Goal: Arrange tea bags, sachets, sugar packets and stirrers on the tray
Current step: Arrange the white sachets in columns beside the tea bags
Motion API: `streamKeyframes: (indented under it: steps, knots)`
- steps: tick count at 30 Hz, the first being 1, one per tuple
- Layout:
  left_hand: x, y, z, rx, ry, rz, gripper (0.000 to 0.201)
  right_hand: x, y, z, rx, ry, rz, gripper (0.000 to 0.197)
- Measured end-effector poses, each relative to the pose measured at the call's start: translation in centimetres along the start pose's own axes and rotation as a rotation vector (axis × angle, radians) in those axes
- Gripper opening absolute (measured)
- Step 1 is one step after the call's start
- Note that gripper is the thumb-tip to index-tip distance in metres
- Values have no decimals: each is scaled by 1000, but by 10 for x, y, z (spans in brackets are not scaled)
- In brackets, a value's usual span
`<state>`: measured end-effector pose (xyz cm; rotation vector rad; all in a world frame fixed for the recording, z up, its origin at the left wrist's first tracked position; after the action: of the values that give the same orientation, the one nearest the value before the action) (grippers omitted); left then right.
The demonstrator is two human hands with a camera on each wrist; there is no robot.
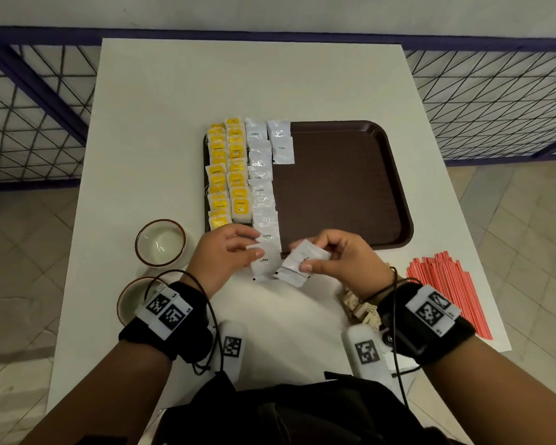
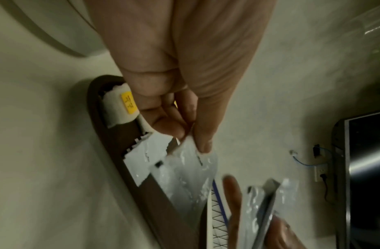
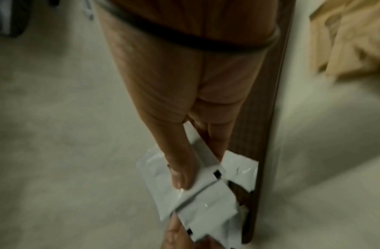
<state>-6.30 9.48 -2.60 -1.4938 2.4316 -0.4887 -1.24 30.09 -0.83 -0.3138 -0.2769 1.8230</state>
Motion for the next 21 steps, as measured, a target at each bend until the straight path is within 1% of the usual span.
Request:
streamKeyframes:
  steps: [2,4,5,7,8,9,13,15,17,19,21]
  knots:
    - [-10,1,-4,5,-96,26,19,-11,8,5,-3,58,49,30]
    - [-22,0,-7,37,-295,60,13,-19,15,9,11,49,24,29]
    - [-28,0,-8,56,-404,91,13,-23,17,12,23,40,10,28]
    - [-37,-2,-12,101,-622,187,14,-26,21,14,30,41,-12,25]
    - [-41,-3,-14,125,-723,239,17,-27,22,14,24,61,-18,24]
    - [-42,-4,-15,155,-800,269,23,-29,23,14,14,93,-14,23]
    - [-42,-7,-14,222,-1027,294,41,-34,28,15,17,247,-10,21]
    - [-41,-6,-10,259,-1056,265,53,-34,31,16,30,350,-32,23]
    - [-38,-4,-6,288,-974,253,53,-32,32,16,34,416,-44,26]
    - [-33,-4,-4,317,-926,258,53,-30,30,18,20,443,-45,24]
    - [-29,-4,-6,324,-943,266,59,-27,29,21,0,422,-52,23]
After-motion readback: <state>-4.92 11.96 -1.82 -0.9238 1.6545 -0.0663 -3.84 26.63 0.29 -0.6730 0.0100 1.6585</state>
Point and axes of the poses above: each hand's wrist, its own y-axis towards the middle knuckle, its own x-axis out of the back of the hand, z = x × y, the point moved 3 cm from there along y, towards the middle knuckle, and after that the axes turned 9 degrees about z, right-handed, at the moved point
